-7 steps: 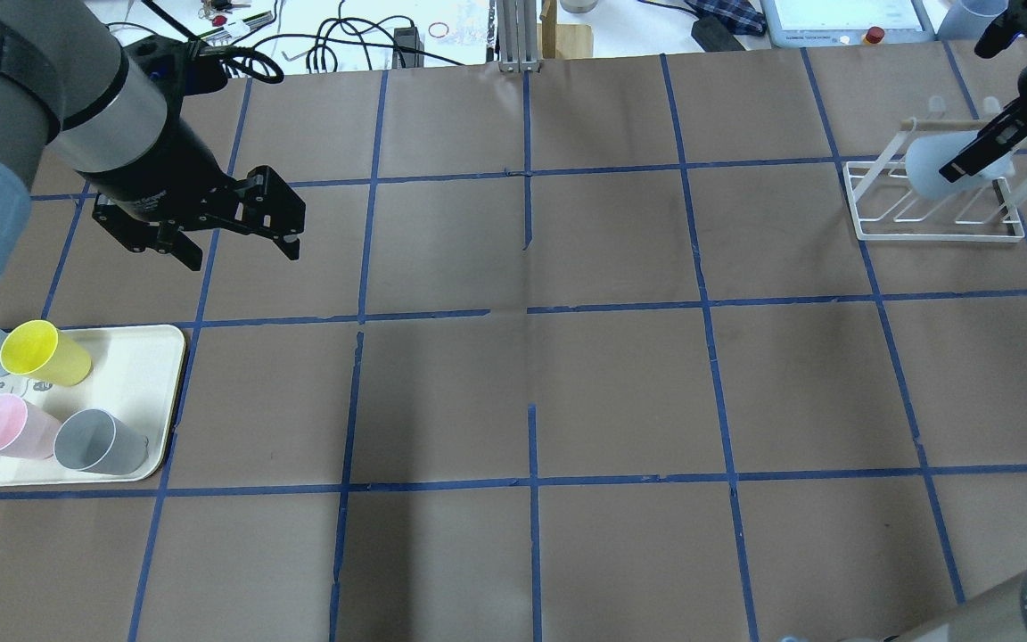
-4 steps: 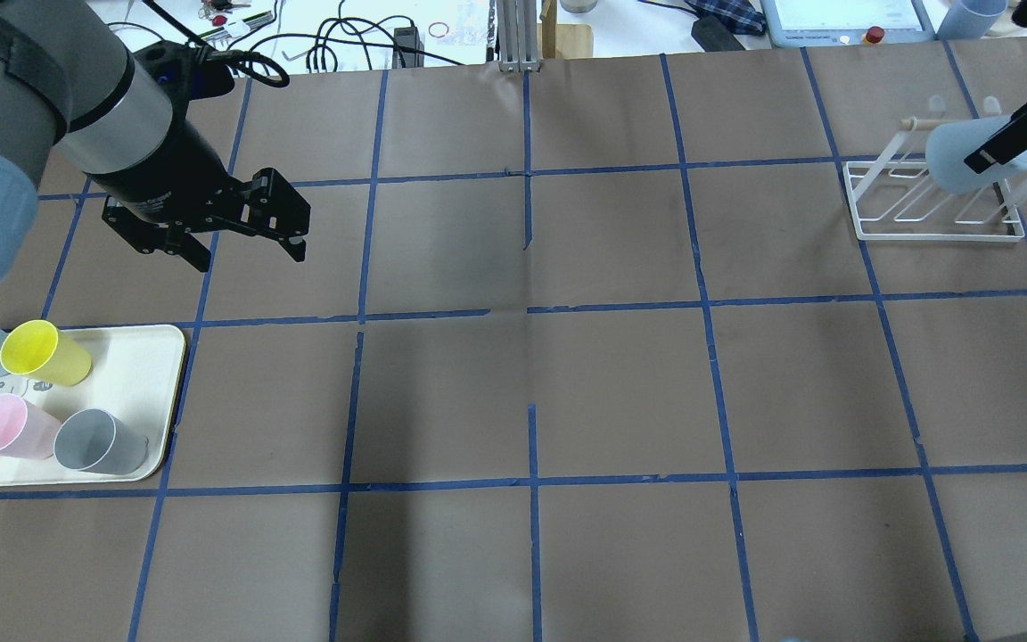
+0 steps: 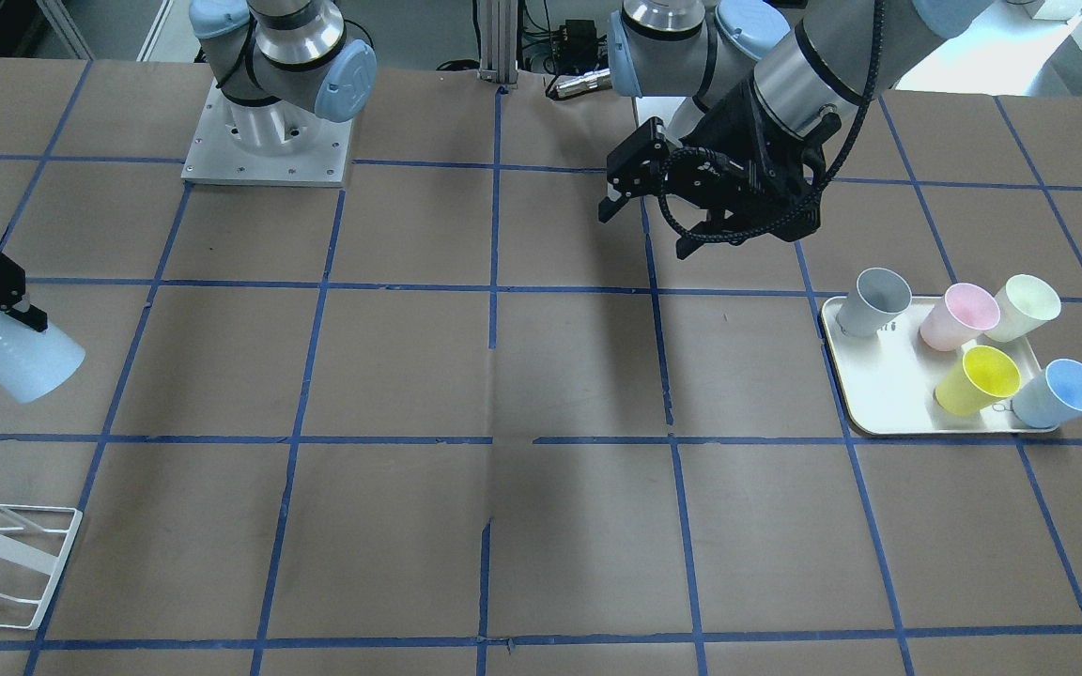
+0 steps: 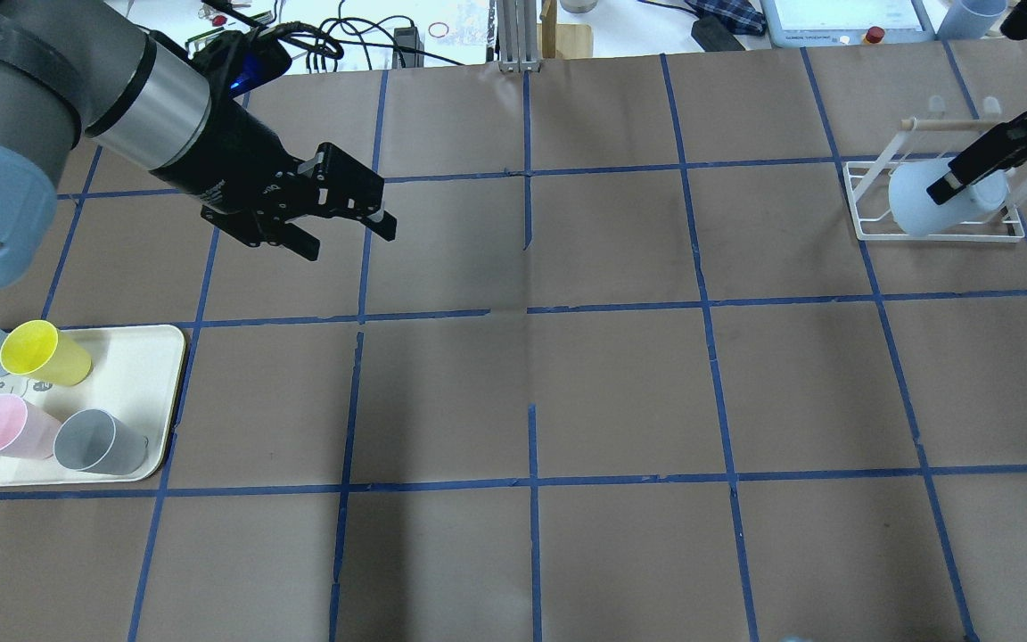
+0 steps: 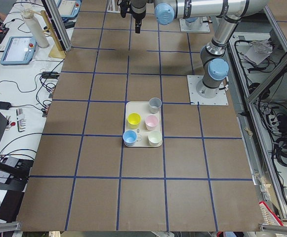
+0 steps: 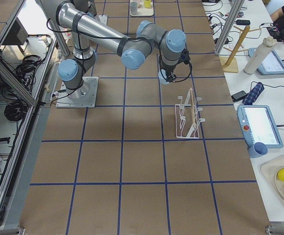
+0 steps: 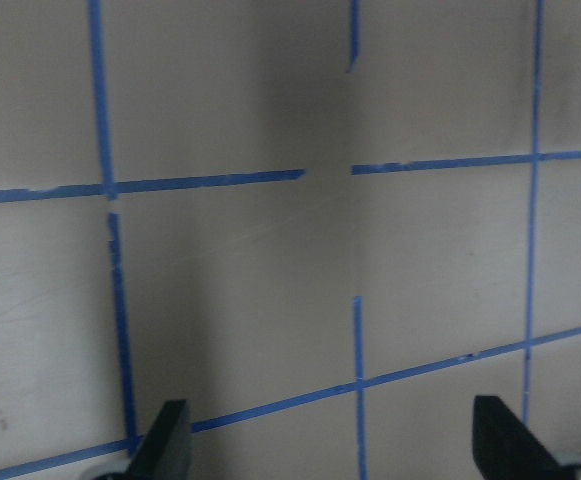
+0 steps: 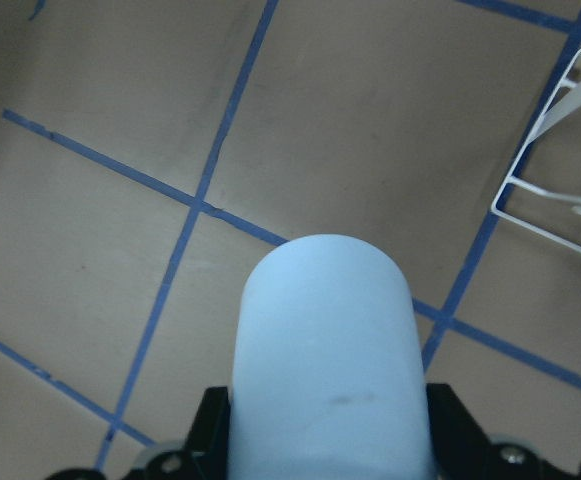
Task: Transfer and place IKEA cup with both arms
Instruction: 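Lift the cup off the rack with the right gripper while the left gripper rises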
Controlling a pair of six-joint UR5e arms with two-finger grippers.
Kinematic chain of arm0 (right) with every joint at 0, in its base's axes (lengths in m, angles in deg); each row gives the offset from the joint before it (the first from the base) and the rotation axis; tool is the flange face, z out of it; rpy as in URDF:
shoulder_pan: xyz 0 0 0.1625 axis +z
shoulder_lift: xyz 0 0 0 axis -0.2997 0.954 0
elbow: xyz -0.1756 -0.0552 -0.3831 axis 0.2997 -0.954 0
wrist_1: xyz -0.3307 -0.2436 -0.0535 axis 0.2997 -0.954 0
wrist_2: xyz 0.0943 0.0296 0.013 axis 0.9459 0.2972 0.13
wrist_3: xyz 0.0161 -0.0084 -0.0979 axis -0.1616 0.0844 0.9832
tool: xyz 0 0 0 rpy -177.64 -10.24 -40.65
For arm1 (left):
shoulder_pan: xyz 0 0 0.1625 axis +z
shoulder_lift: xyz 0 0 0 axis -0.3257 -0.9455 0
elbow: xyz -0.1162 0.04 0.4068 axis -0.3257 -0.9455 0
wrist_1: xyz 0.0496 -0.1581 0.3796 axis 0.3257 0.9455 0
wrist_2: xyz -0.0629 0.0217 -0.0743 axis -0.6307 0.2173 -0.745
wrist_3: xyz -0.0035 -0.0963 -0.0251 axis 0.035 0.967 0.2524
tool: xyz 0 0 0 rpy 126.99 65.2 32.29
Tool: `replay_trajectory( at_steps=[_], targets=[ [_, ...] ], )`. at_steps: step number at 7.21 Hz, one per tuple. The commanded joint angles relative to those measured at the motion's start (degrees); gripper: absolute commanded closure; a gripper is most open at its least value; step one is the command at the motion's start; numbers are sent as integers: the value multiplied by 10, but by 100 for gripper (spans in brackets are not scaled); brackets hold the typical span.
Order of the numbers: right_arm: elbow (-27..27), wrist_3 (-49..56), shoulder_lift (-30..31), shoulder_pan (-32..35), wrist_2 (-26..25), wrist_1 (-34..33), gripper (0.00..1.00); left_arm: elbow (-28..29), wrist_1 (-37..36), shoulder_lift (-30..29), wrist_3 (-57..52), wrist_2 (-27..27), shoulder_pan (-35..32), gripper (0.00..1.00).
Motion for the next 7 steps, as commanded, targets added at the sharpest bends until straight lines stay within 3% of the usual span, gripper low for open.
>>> replay_trajectory(
  at_steps=[1, 4, 5, 7],
  targets=[
    [0, -135, 1, -14, 85, 161, 51, -39, -3, -3, -11, -191, 3, 0],
    [0, -147, -1, -27, 188, 400, 51, -137, -9, -26, -48, -456, 62, 0],
    [0, -148, -3, -27, 220, 484, 50, -155, -27, -34, -68, -496, 61, 0],
    [0, -149, -4, -27, 305, 618, 50, -159, -48, -45, -71, -520, 28, 0]
  ],
)
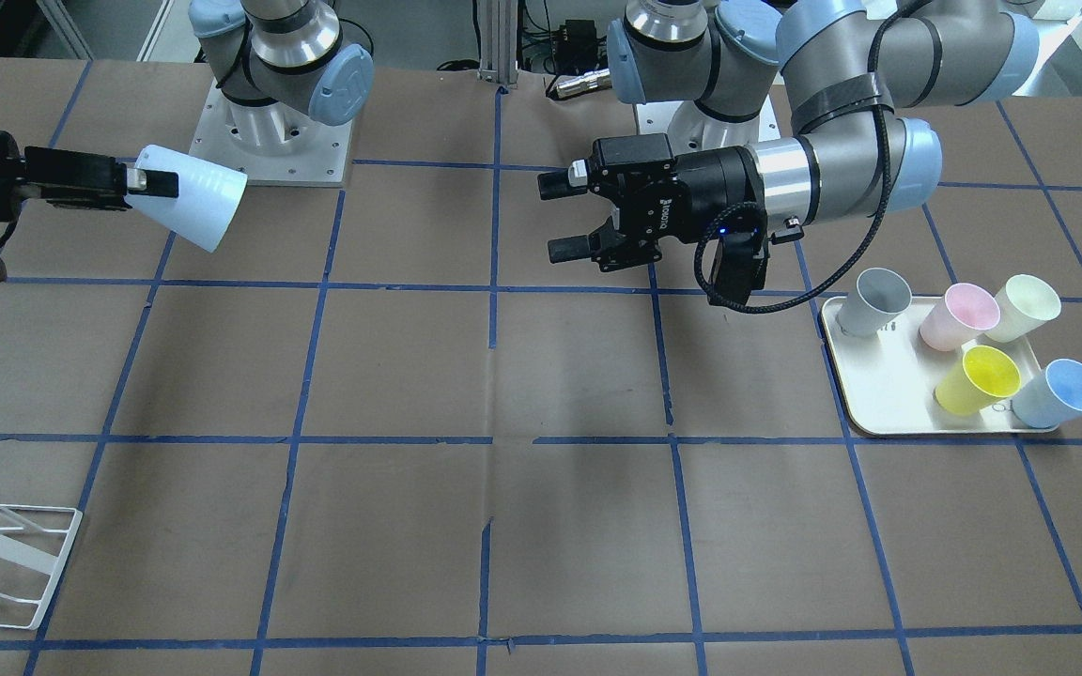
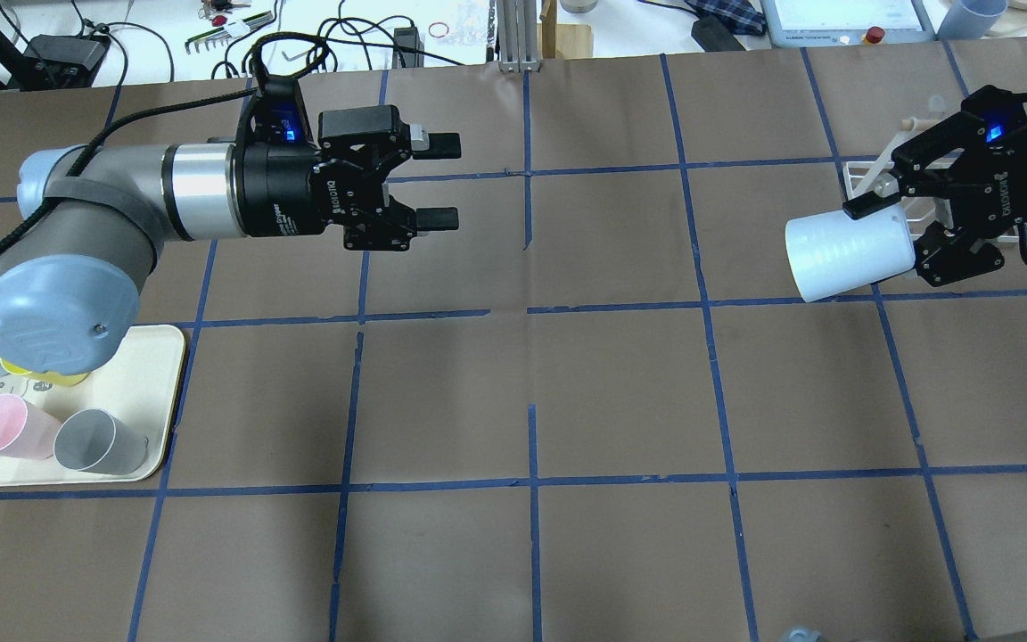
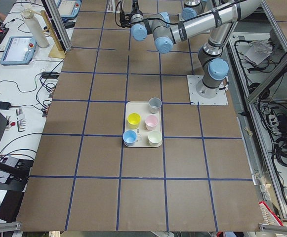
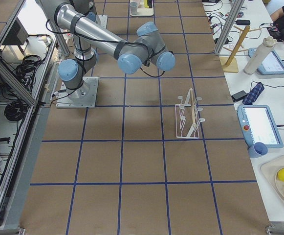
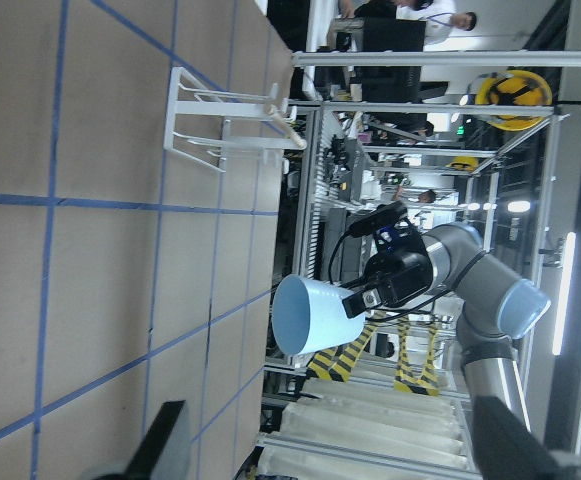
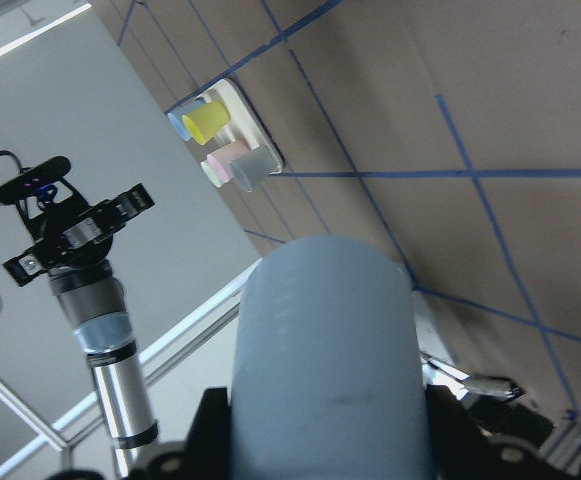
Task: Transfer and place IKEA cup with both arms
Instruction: 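Lift the cup off the rack with the right gripper while the left gripper rises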
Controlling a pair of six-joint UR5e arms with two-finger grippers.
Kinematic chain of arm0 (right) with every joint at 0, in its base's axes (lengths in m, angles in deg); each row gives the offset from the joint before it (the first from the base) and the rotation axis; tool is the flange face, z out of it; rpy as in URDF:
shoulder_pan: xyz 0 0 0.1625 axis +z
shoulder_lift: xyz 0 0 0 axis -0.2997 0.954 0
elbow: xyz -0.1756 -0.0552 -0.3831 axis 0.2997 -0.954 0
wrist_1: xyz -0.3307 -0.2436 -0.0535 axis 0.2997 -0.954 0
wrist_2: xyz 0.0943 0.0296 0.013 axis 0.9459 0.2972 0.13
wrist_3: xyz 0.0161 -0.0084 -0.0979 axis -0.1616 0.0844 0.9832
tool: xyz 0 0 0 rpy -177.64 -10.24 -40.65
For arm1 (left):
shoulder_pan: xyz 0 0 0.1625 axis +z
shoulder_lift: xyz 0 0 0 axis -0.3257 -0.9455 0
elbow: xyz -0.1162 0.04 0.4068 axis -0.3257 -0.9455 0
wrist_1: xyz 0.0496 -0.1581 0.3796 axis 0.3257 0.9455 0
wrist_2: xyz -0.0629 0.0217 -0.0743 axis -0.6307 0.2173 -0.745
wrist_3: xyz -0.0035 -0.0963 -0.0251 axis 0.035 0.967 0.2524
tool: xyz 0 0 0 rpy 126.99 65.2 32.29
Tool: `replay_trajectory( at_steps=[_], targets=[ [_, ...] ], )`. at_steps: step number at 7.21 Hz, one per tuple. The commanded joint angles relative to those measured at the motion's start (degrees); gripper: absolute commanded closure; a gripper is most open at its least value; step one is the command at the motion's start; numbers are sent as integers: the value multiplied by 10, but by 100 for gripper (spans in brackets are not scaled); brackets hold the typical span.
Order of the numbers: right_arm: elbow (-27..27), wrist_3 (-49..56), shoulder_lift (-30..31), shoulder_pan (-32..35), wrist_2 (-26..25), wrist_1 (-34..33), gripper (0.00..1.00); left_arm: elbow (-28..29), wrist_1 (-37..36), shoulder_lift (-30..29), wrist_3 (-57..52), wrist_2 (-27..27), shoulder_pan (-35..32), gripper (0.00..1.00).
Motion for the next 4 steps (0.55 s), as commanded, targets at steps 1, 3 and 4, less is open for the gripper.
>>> replay_trajectory(
  at_steps=[1, 3, 4],
  targets=[
    [-2, -22, 5, 2, 91, 106, 51, -4, -17, -16, -5, -57, -32, 0],
    [-2, -100, 6, 23, 126, 157, 51, -4, -46, -27, -4, -66, -51, 0],
    [-2, -142, 6, 33, 179, 184, 52, -5, -51, -27, -5, -98, -54, 0]
  ],
)
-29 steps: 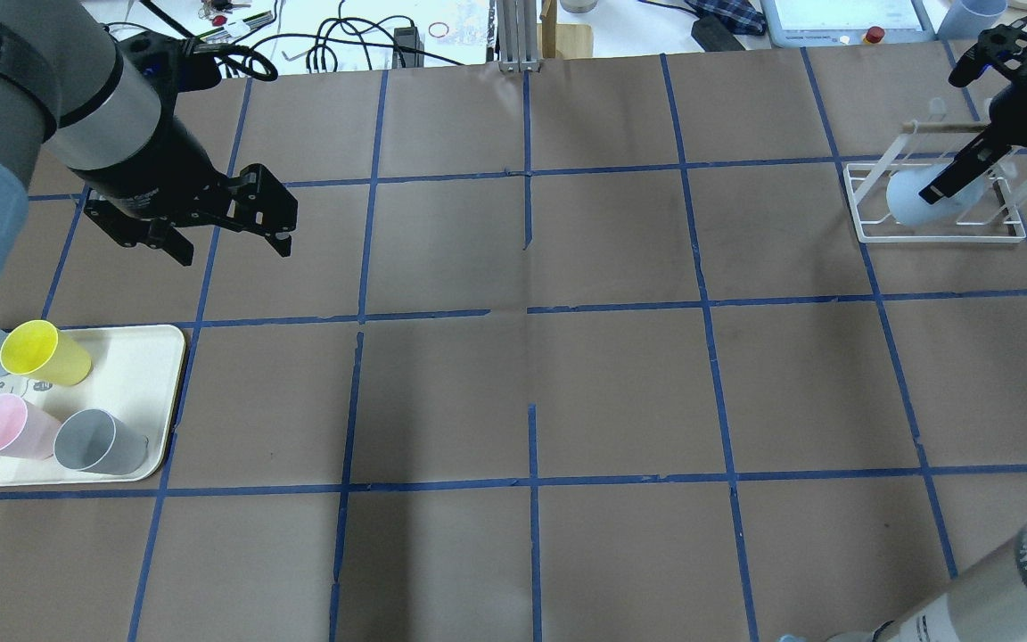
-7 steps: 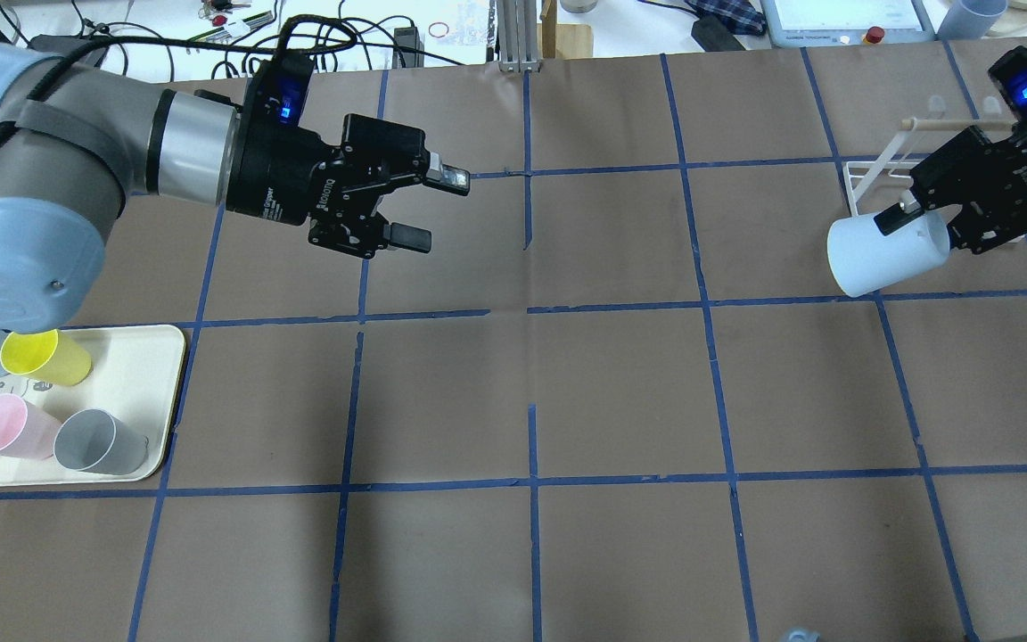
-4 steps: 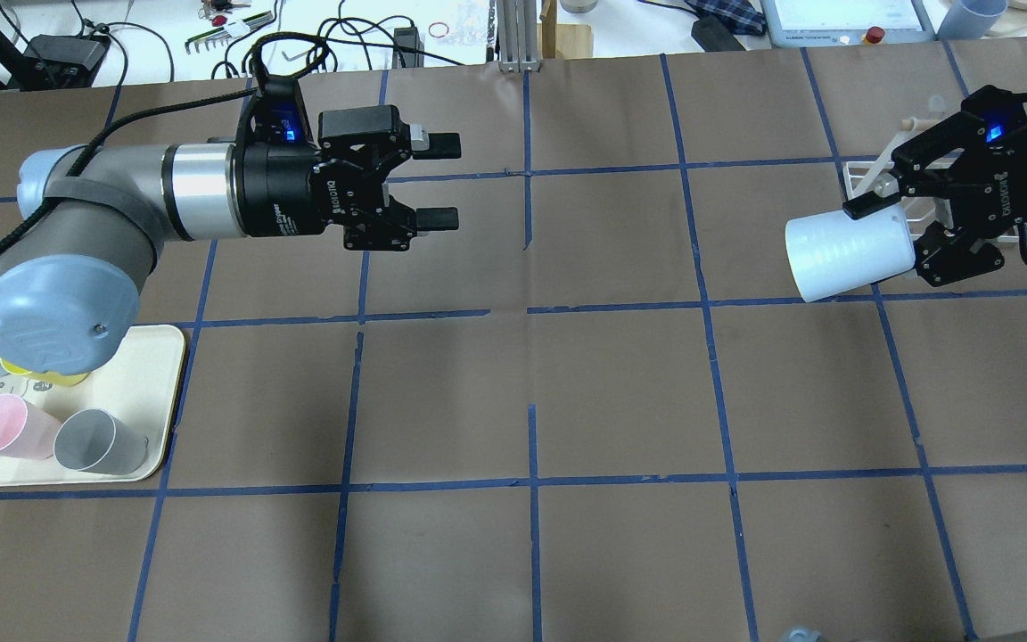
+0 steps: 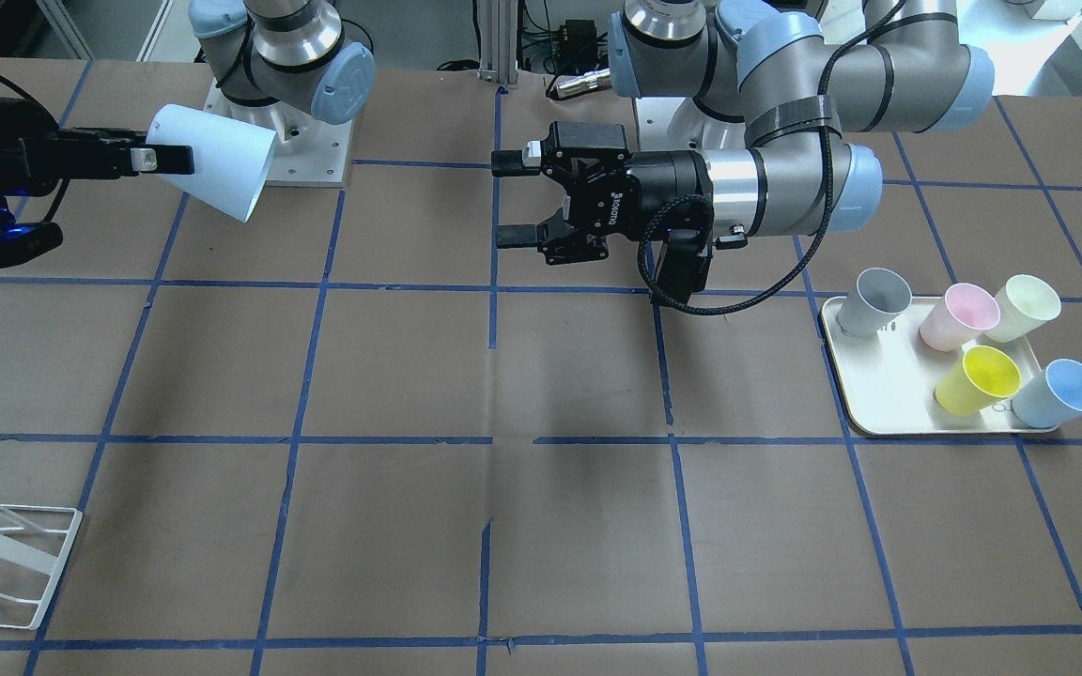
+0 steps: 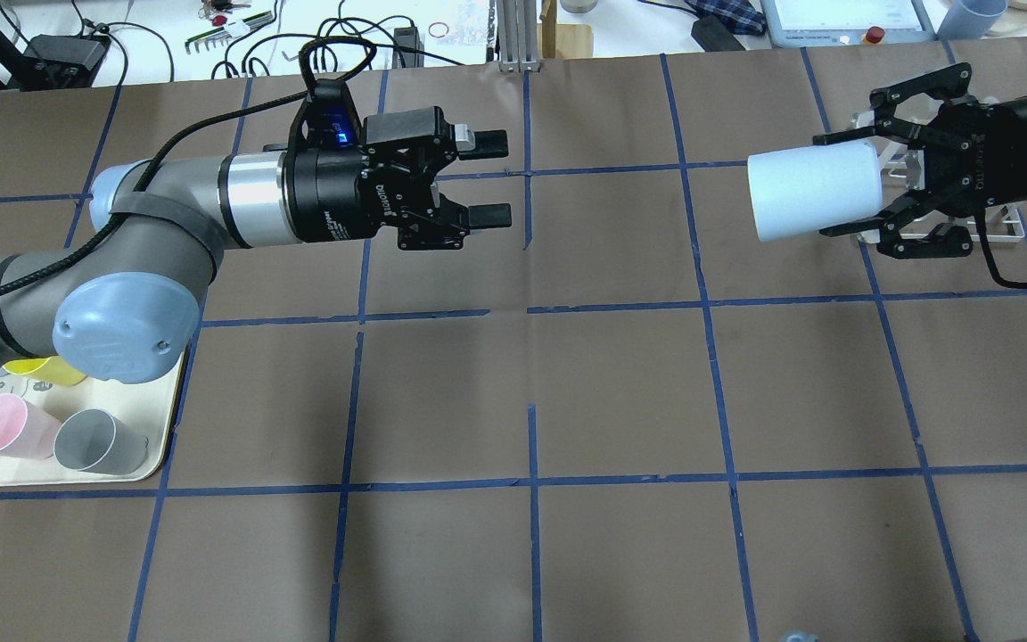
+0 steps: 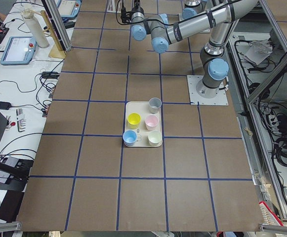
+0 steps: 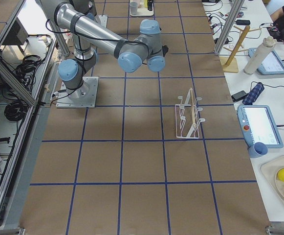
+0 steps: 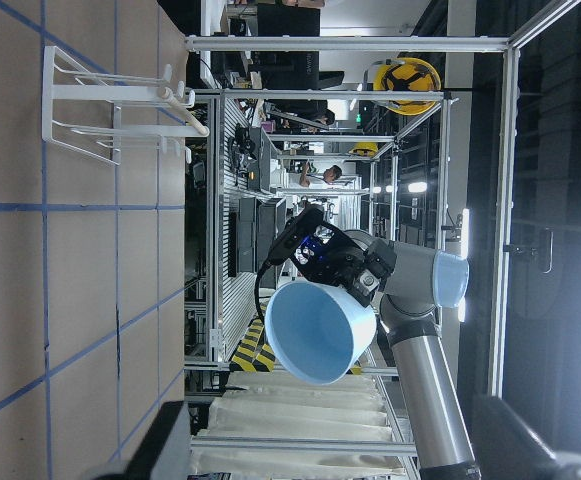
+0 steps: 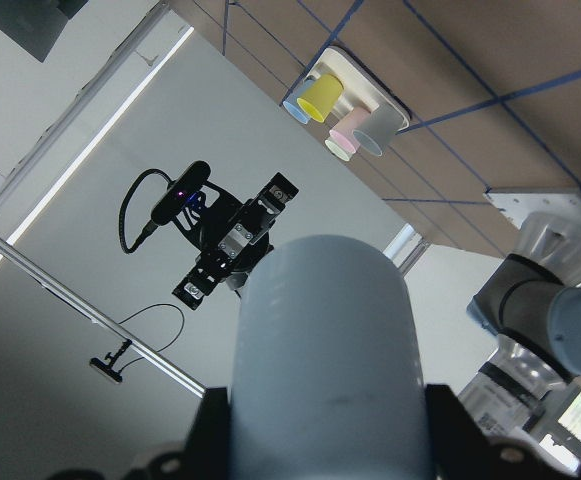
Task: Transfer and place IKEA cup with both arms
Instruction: 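Bring the held cup toward the left gripper and grasp it with the left gripper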
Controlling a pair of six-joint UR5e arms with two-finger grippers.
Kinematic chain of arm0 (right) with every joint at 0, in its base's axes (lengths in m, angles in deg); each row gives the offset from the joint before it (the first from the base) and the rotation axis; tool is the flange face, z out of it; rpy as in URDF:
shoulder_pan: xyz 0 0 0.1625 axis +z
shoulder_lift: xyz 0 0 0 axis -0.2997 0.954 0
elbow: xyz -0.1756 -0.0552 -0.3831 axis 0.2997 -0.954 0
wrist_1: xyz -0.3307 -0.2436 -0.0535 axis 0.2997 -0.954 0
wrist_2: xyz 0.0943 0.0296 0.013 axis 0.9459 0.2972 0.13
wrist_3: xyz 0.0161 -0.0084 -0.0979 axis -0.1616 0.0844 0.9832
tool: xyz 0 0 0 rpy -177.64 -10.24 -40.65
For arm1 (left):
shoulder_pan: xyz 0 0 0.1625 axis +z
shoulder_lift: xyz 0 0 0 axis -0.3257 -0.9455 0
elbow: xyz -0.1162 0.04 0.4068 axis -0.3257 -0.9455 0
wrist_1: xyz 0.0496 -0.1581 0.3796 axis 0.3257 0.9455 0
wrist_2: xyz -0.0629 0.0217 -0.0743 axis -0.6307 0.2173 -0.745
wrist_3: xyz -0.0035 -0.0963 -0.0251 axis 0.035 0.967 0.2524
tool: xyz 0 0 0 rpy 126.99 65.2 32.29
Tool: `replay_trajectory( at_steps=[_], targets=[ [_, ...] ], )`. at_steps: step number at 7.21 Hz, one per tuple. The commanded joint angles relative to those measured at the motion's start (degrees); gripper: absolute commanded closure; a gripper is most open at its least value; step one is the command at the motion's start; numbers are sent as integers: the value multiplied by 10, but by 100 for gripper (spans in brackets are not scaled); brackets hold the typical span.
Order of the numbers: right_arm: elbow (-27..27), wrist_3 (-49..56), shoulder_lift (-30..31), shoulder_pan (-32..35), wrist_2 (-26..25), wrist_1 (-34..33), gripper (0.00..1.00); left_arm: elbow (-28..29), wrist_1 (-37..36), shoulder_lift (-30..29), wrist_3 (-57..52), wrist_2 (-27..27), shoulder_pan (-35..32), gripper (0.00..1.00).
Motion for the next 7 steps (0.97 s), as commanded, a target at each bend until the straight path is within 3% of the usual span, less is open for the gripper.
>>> replay_trajectory(
  at_steps=[1, 4, 7],
  targets=[
    [0, -87, -2, 35, 61, 39, 52, -1, -12, -2, 0, -34, -10, 0],
    [3, -125, -11, 92, 119, 39, 53, -1, -25, -4, -1, -70, -30, 0],
    [16, -124, -18, 141, 173, 39, 53, -1, -50, -13, -1, -72, -49, 0]
  ],
)
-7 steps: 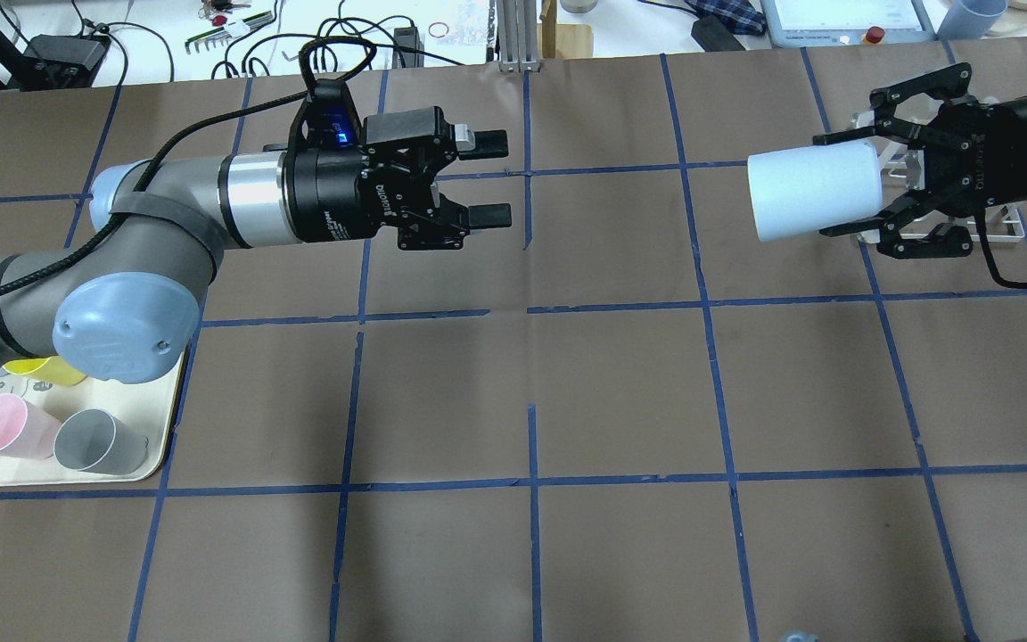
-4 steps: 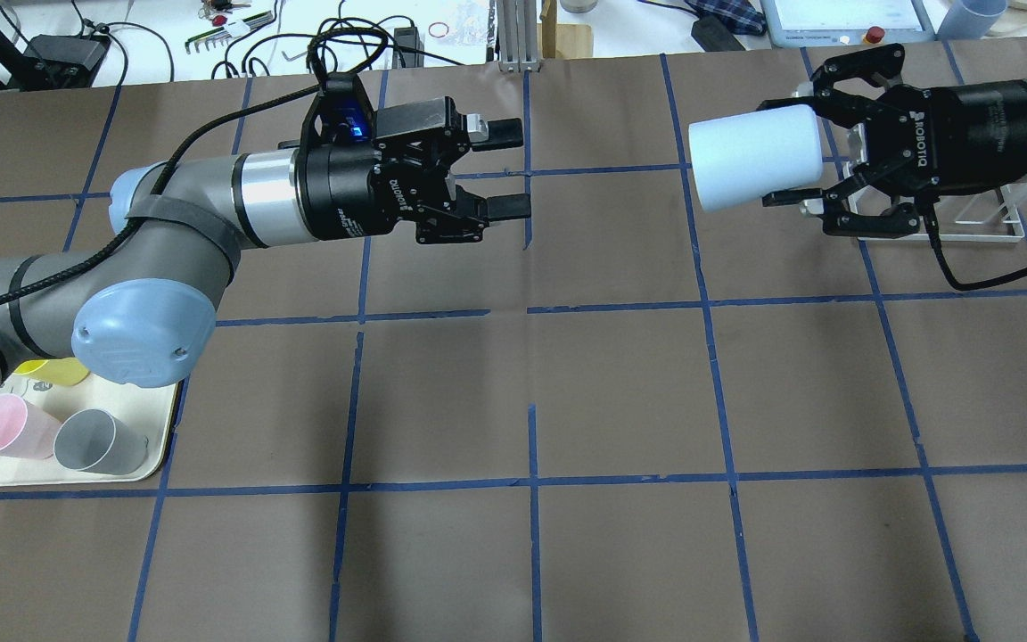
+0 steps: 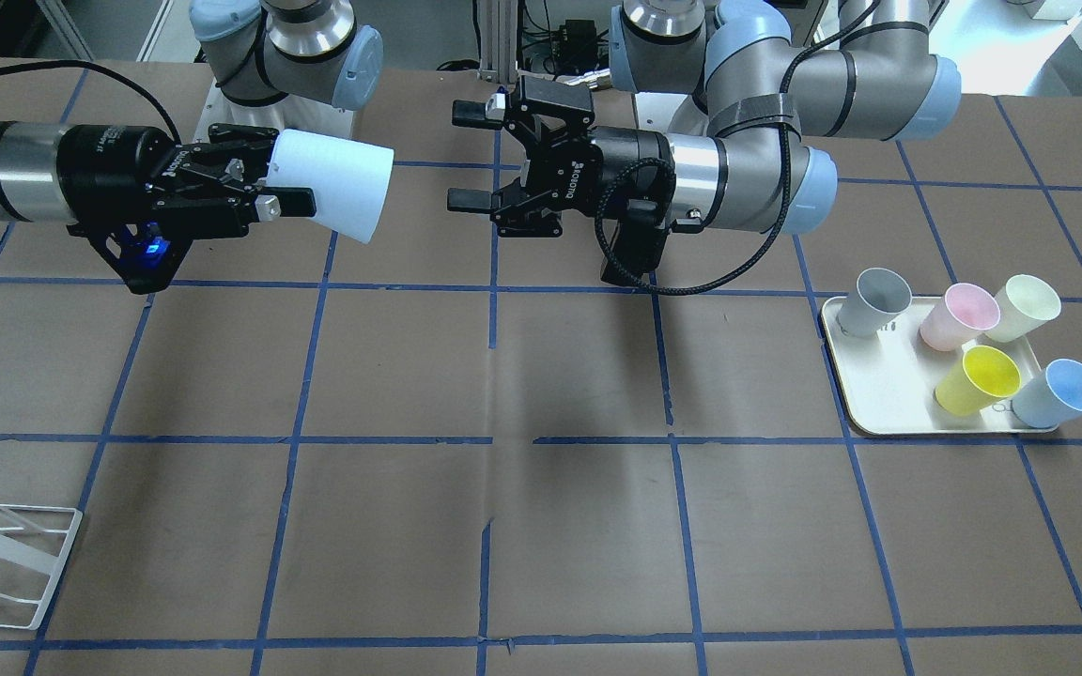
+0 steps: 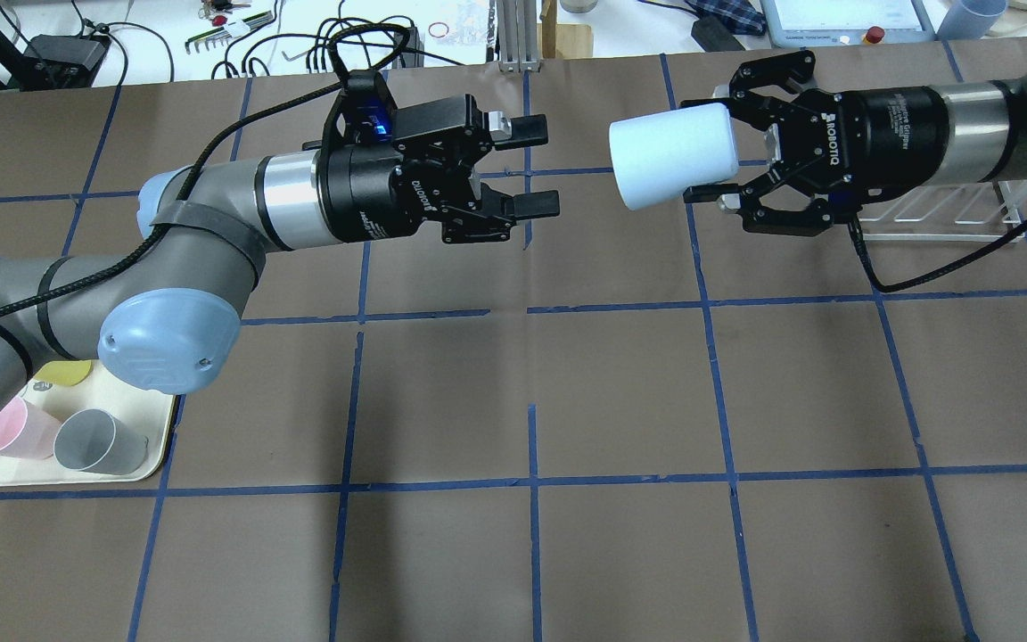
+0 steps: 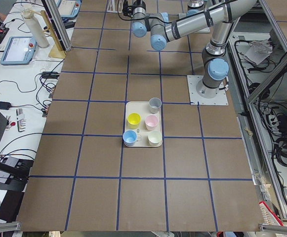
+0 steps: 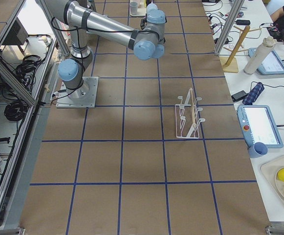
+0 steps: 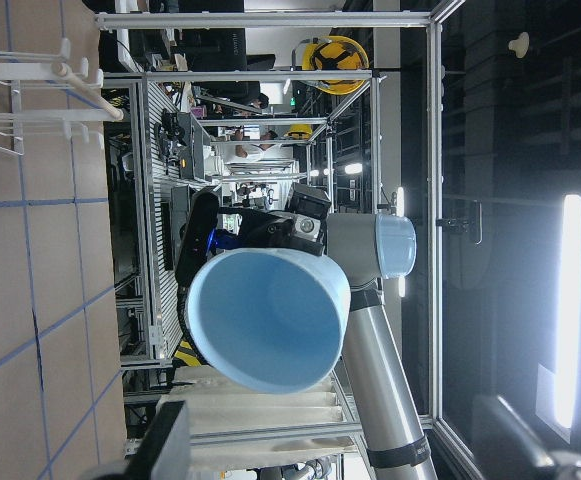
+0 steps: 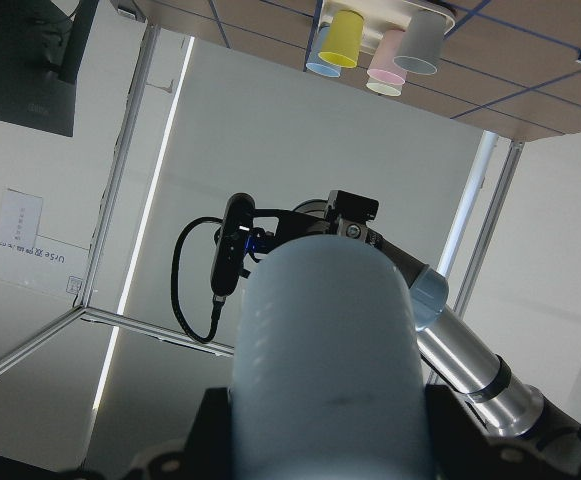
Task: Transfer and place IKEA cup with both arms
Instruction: 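Bring the held cup toward the left gripper and grasp it with the left gripper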
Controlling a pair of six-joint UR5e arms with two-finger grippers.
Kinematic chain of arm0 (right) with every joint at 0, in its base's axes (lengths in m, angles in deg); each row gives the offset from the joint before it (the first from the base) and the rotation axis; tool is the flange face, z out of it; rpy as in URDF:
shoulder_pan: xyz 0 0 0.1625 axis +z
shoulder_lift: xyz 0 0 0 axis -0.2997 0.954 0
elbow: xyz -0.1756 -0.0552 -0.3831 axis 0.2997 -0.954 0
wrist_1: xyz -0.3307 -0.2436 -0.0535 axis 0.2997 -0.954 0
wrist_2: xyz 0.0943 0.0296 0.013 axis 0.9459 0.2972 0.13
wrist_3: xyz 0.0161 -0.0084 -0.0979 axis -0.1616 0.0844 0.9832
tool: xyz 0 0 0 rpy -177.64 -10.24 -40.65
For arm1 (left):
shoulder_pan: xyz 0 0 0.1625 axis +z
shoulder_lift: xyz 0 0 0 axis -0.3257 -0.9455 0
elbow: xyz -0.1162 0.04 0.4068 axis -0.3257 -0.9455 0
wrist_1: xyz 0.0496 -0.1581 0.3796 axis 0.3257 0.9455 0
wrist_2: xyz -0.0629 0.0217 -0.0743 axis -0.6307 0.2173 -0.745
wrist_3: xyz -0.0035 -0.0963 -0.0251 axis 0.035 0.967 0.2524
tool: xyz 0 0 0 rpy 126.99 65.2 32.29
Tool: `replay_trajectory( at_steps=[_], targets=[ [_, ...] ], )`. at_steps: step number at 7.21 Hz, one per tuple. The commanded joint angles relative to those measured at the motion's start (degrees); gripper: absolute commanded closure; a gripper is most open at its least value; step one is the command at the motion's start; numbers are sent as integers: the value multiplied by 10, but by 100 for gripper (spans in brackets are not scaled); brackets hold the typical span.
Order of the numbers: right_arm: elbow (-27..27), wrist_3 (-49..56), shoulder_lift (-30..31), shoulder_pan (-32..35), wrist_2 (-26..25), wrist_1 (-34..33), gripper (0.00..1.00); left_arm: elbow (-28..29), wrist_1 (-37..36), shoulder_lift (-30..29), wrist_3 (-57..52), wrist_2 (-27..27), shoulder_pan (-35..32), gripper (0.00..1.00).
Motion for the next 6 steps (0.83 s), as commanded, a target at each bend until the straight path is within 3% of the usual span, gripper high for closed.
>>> replay_trajectory(
  at_steps=[1, 4, 5, 6],
  targets=[
    [8, 0, -4, 32, 24, 0, 53, 1, -16, -11, 0, -2, -6, 0],
    [25, 1, -10, 49, 25, -2, 53, 1, -48, -25, 0, -24, -7, 0],
    [25, 1, -16, 57, 26, -3, 52, 0, -50, -26, -1, -26, -7, 11],
    [24, 1, -23, 70, 26, -3, 51, -2, -65, -26, -1, -25, -7, 28]
  ],
)
